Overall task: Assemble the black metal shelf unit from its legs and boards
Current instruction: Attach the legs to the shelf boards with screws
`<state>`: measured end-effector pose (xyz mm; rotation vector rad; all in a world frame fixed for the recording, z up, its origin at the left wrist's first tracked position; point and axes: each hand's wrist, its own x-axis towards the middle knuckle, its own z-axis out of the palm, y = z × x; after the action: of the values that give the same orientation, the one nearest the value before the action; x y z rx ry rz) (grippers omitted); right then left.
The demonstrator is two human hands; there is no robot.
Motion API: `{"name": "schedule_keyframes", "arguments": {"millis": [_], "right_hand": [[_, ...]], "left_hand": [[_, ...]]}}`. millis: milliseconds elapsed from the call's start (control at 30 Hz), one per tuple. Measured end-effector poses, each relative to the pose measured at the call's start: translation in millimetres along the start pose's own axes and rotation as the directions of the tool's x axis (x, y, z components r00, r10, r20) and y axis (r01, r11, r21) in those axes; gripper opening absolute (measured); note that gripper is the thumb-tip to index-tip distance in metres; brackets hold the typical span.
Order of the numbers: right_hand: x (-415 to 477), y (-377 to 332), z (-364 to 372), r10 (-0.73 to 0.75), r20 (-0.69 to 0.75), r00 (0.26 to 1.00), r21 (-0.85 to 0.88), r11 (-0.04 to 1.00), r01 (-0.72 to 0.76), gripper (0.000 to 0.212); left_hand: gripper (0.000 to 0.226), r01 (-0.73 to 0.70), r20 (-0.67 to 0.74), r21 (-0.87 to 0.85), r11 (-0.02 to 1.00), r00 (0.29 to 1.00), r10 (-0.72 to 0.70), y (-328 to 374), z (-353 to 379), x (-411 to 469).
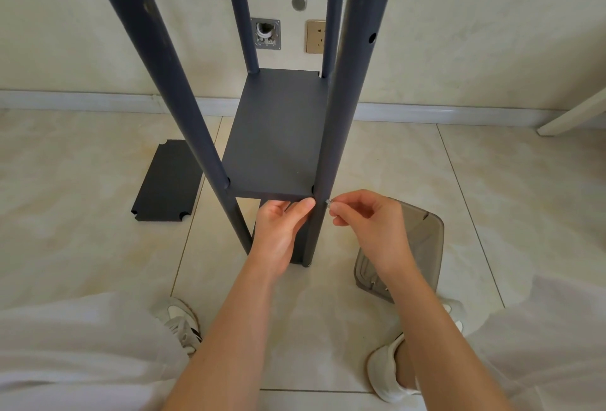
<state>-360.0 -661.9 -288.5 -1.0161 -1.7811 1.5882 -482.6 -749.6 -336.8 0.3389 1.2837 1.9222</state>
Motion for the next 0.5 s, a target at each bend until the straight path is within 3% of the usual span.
{"name": "schedule_keyframes", "arguments": {"millis": [200, 500], "right_hand": [[3.4, 5.8, -5.0, 0.191, 0.204, 0.96, 0.298, 0.922, -0.247, 0.008], [12.9, 10.1, -11.8, 0.165, 0.274, 0.948, 0.151, 0.966, -0.212, 0.012]], "left_hand": [[0.022, 0.015, 0.035, 0.053, 0.998, 0.999, -0.017, 4.7, -4.1, 2.2], [0.02, 0.048, 0.033, 0.074, 0.996, 0.998, -0.051, 5.2, -3.4, 2.0]]}}
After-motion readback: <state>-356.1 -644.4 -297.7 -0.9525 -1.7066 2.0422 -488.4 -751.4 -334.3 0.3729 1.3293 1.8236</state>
